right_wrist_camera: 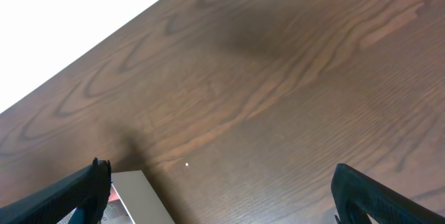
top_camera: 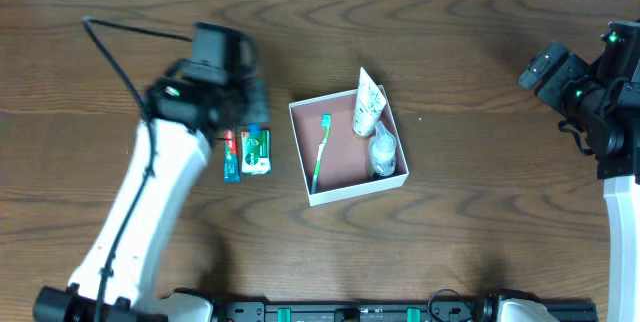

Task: Pack container
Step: 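Carry the razor into the box and release it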

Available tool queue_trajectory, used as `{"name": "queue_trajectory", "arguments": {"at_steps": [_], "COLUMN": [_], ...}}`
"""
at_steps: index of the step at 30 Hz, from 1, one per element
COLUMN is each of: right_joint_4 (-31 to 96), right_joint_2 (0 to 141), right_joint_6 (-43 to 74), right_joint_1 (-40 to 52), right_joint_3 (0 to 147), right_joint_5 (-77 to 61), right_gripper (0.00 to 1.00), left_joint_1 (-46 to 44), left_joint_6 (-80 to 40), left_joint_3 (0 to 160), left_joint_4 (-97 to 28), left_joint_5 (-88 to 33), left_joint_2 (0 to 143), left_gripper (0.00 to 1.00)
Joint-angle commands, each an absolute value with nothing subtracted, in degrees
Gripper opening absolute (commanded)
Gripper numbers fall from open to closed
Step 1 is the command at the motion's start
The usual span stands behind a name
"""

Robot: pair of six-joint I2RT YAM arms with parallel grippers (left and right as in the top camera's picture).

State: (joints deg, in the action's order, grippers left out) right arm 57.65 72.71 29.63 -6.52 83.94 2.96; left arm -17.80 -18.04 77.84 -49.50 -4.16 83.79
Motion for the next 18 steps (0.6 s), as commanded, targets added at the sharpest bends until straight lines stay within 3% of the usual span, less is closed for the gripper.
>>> {"name": "queue_trajectory", "arguments": {"at_steps": [1, 5, 13, 18], "right_joint_4": [57.7, 57.7, 57.7, 57.7], "right_joint_2": [72.8, 72.8, 72.8, 72.8], "right_joint_6": [30.4, 30.4, 30.4, 30.4], "right_joint_1": [-6.8, -6.8, -6.8, -6.8], "right_joint_3": [84.6, 84.6, 84.6, 84.6], "right_joint_5": [3.0, 3.0, 3.0, 3.0], "right_gripper": [0.99, 0.99, 0.99, 0.99], "left_joint_1": [-24.5, -30.7, -35.6, -35.4], "left_joint_6": [-28.8, -35.6, -37.7, -38.2], "left_joint_3": [76.5, 75.0, 74.0, 74.3], "left_joint_4": [-48.1, -45.8, -41.7, -41.7], "left_joint_5": [-3.2, -2.1, -2.2, -2.6], "left_joint_2": [86.3, 89.8, 98.6, 98.3], "left_gripper": [0.06, 0.06, 0.06, 0.17]}}
